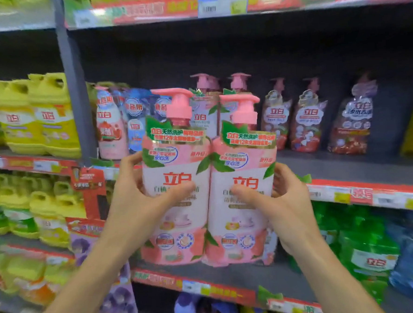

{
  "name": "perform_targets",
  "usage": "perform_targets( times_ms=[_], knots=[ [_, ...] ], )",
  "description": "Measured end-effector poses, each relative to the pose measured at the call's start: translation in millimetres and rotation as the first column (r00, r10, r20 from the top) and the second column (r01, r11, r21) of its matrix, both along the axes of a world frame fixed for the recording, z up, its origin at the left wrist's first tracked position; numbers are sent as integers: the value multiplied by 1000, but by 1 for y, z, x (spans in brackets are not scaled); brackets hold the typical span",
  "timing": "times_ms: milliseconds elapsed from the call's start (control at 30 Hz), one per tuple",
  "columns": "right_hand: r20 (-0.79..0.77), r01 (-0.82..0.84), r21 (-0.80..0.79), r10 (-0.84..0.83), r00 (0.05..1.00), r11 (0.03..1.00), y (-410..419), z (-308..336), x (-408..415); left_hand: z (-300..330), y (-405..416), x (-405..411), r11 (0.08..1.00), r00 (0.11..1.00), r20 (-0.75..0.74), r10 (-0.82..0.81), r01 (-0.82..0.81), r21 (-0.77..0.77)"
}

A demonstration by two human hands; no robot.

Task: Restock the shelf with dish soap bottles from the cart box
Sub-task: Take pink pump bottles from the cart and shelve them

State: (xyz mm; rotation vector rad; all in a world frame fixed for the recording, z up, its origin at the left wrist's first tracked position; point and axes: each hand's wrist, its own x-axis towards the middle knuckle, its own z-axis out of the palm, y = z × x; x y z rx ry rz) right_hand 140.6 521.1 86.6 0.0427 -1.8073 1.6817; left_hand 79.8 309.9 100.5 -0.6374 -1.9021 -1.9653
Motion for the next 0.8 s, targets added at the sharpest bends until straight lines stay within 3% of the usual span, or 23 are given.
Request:
perform_targets(
  times_ms=[400,800],
  knots=[
    [-102,261,68,-254,962,963,9,57,-91,50,25,-145,961,946,-174,-274,264,-80],
    [-151,316,25,-309,939,949,48,102,-161,84,76,-231,957,911,-296,-288,283,-59]
  ],
)
